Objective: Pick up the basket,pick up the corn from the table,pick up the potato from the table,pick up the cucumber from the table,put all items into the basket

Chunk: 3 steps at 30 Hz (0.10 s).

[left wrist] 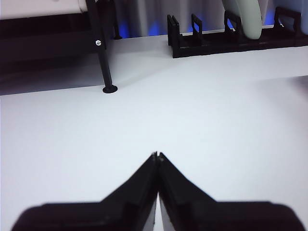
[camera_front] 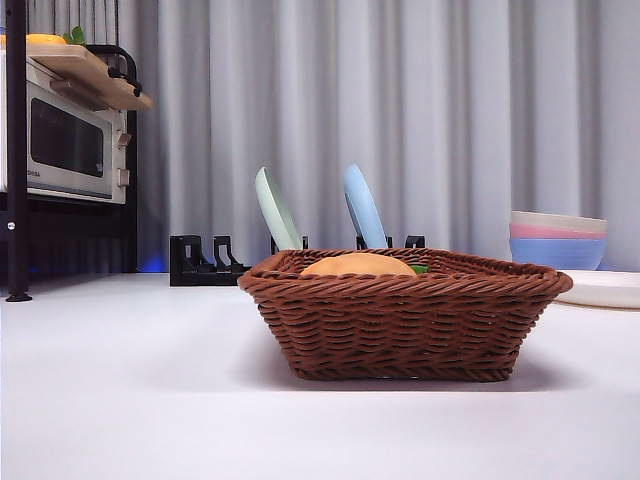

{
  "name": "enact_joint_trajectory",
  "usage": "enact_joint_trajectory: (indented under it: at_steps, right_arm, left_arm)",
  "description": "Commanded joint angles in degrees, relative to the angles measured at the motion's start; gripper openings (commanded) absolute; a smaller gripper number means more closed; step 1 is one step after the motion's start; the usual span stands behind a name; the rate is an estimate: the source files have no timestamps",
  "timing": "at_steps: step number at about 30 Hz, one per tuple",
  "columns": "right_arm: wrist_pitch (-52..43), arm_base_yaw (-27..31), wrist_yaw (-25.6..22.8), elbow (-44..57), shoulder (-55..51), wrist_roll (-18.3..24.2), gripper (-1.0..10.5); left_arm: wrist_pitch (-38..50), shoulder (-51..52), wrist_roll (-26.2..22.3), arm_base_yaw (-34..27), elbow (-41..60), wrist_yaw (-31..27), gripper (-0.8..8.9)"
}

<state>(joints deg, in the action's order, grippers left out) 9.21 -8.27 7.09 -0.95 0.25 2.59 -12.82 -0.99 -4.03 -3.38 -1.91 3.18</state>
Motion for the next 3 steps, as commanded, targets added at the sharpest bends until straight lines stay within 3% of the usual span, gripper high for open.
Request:
enact_joint_trajectory:
  at_steps: [1, 3]
  right_arm:
    - [0.39, 0.02, 0.02, 0.57, -0.20, -0.15, 0.0]
    - [0.39, 0.02, 0.02, 0.57, -0.20, -0.15, 0.0]
  left_arm:
    - [-0.07, 0.17, -0.09, -0.13, 0.79, -0.11, -0.04]
    - [-0.07, 0.17, -0.09, -0.13, 0.79, -0.11, -0.04]
